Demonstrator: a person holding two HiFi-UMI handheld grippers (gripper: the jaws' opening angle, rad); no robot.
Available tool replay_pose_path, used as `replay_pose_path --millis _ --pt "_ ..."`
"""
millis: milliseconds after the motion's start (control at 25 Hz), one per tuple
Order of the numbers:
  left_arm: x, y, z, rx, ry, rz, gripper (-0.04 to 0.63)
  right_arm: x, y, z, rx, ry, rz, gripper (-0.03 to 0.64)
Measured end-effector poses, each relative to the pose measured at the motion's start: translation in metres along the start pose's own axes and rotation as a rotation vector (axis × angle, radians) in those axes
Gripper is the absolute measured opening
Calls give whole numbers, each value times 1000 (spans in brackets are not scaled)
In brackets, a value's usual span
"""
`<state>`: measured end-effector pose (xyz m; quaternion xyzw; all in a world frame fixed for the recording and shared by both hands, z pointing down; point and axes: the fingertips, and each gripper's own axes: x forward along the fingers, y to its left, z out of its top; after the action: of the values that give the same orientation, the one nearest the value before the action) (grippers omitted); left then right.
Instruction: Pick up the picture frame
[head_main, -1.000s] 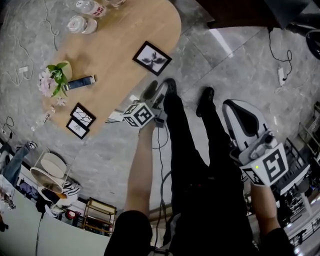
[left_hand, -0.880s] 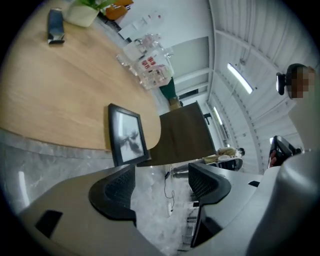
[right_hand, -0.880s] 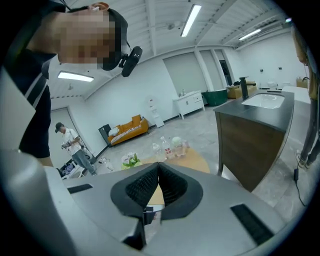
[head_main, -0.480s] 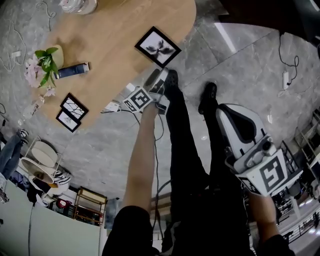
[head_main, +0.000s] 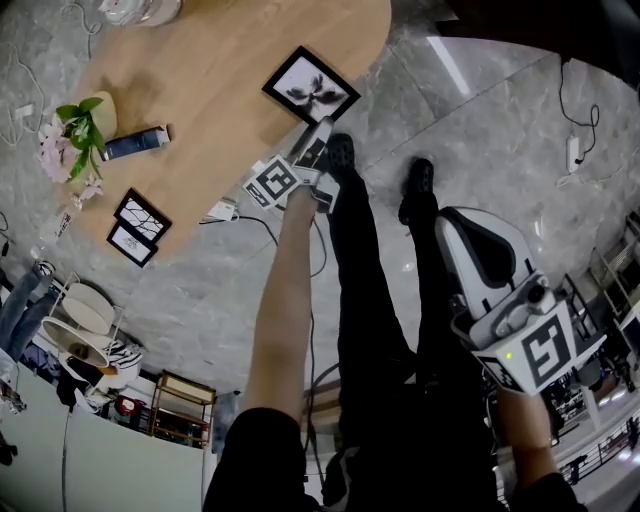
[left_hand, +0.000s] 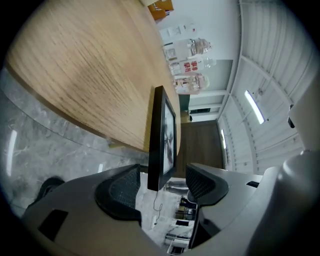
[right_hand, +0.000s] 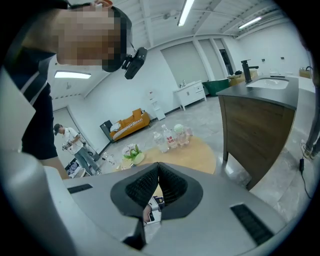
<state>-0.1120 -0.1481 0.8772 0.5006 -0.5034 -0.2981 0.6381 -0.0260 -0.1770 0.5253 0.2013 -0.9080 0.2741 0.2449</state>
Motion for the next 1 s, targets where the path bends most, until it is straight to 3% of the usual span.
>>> replay_pose_path --millis 320,440,1000 --pt "9 -2 -1 18 33 15 191 1 4 2 6 -3 7 12" --pt "8 -3 -3 36 50 25 109 1 4 3 7 -8 1 12" --pt "2 -48 7 20 31 -18 80 -27 6 33 -3 -62 -26 12"
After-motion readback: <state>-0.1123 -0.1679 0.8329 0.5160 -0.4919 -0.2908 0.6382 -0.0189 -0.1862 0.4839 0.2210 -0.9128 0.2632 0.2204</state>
